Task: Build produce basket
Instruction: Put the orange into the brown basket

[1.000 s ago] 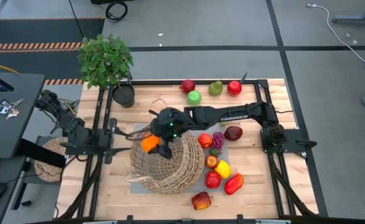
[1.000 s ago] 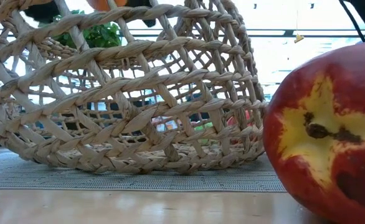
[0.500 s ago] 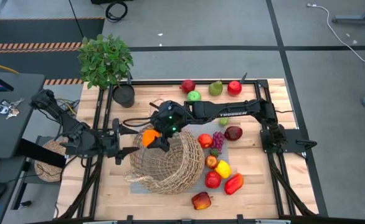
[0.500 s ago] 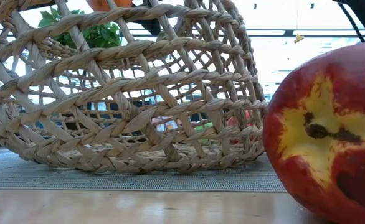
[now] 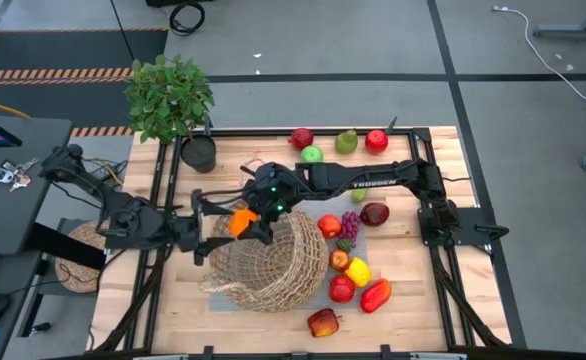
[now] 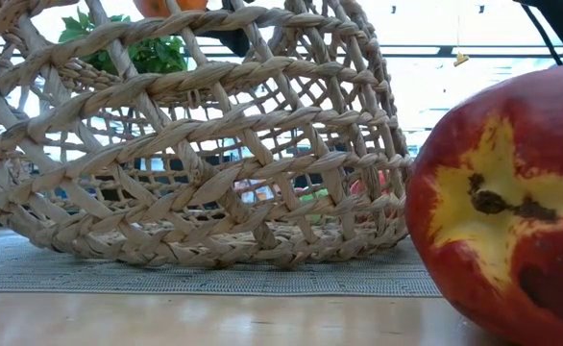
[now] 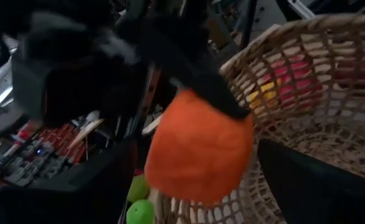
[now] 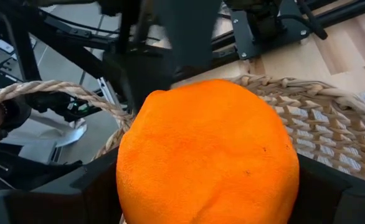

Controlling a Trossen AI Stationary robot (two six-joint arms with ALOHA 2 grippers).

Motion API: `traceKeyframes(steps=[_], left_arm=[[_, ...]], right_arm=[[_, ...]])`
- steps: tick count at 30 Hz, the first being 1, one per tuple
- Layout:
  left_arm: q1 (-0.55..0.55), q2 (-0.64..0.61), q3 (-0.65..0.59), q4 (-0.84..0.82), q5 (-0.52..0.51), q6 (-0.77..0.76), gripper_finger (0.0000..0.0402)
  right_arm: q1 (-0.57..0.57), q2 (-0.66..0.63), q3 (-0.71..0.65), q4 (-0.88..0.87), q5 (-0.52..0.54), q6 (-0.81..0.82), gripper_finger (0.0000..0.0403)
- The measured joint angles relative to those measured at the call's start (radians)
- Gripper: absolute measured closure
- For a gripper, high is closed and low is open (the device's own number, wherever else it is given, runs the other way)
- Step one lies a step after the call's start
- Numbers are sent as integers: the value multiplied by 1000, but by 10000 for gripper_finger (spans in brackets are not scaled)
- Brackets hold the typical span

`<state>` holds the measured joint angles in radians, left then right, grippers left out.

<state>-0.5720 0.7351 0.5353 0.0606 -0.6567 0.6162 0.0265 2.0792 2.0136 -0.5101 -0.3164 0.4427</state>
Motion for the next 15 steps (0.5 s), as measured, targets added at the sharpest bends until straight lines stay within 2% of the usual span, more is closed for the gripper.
traceKeyframes(steps=[7,10,15], left_arm=[[17,117,117,-144,2,-32,60],[38,156,147,-156,2,-27,60],[67,204,170,-166,67,-26,60]], right_arm=[[1,0,0,-2,-30,0,65],[4,0,0,-2,-43,0,65],[17,-1,0,1,-48,1,65]])
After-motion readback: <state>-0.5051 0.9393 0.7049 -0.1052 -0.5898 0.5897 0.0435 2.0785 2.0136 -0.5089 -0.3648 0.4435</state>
